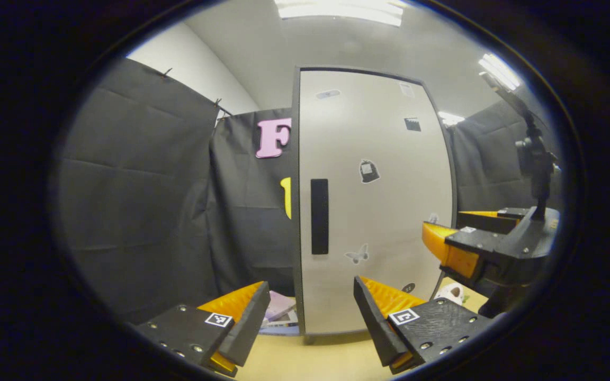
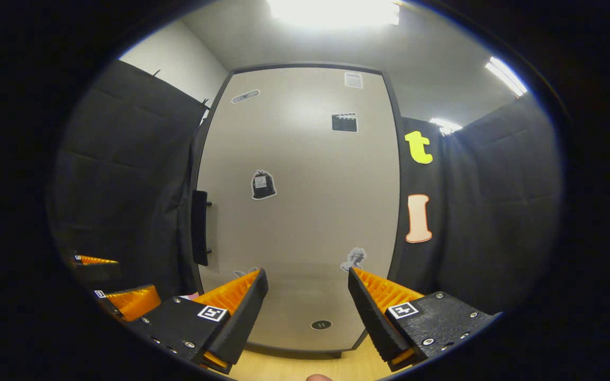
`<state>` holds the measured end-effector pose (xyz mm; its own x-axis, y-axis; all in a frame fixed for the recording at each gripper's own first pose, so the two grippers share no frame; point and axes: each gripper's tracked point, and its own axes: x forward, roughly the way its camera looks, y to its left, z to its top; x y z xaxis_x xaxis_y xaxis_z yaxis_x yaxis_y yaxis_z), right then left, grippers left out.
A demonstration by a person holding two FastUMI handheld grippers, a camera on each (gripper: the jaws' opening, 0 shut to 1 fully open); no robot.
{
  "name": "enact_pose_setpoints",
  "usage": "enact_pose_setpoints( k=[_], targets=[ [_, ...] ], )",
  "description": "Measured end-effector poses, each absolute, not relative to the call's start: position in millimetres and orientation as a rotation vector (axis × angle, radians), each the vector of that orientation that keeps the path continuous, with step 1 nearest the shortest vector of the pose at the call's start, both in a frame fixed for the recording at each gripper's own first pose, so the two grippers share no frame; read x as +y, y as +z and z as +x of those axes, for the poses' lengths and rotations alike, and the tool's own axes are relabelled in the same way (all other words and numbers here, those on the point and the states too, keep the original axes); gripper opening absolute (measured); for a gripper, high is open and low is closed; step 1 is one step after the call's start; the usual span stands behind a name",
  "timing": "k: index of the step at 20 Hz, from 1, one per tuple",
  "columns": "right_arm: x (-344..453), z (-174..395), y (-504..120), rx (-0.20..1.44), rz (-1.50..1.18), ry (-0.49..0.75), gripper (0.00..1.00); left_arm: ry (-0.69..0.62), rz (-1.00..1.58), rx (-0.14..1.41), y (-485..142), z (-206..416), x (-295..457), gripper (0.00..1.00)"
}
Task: Open the cabinet door with the right hand, grasp the bottle in the cabinet with the left hand and place it on the coaster, then close the cabinet door with the right hand.
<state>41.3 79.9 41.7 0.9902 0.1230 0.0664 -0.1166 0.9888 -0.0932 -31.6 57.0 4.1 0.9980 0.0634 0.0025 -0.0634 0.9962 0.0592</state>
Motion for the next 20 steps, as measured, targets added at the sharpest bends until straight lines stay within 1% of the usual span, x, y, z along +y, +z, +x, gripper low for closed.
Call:
enact_pose_setpoints(
  k=[1, 2, 3, 6, 7, 8, 9, 13, 16, 20],
  targets=[
    [87.8, 44.9, 46.5, -0.080, -0.092, 0.137, 0.94, 0.077, 0.059, 0.004, 2.5, -36.6, 63.5, 0.91],
    [96.2, 48.2, 50.7, -0.089, -0.096, 0.152, 0.91, 0.092, 0.061, 0.007, 0.9, -40.6, 70.9, 0.91],
    [105.5, 51.6, 54.9, -0.098, -0.101, 0.166, 0.94, 0.105, 0.063, 0.010, -0.5, -44.2, 77.2, 0.91],
    [134.1, 59.2, 64.2, -0.116, -0.113, 0.204, 0.94, 0.146, 0.062, 0.024, -5.2, -54.8, 95.6, 0.91],
    [144.3, 61.0, 66.8, -0.123, -0.112, 0.217, 0.91, 0.157, 0.061, 0.030, -7.2, -59.4, 101.5, 0.91],
    [152.8, 63.2, 68.8, -0.127, -0.111, 0.226, 0.91, 0.168, 0.061, 0.034, -8.7, -62.7, 106.9, 0.91],
    [163.6, 64.6, 70.5, -0.131, -0.103, 0.244, 0.94, 0.183, 0.062, 0.038, -10.8, -66.1, 114.1, 0.91],
    [199.9, 73.6, 74.6, -0.137, -0.084, 0.300, 0.93, 0.240, 0.066, 0.052, -15.9, -80.4, 140.6, 0.91],
    [225.6, 85.1, 71.5, -0.127, -0.067, 0.344, 0.93, 0.290, 0.064, 0.059, -18.4, -92.4, 160.4, 0.91],
    [247.0, 105.1, 57.3, -0.075, -0.054, 0.362, 0.94, 0.343, 0.052, 0.076, -24.4, -100.4, 181.5, 0.91]
  ],
)
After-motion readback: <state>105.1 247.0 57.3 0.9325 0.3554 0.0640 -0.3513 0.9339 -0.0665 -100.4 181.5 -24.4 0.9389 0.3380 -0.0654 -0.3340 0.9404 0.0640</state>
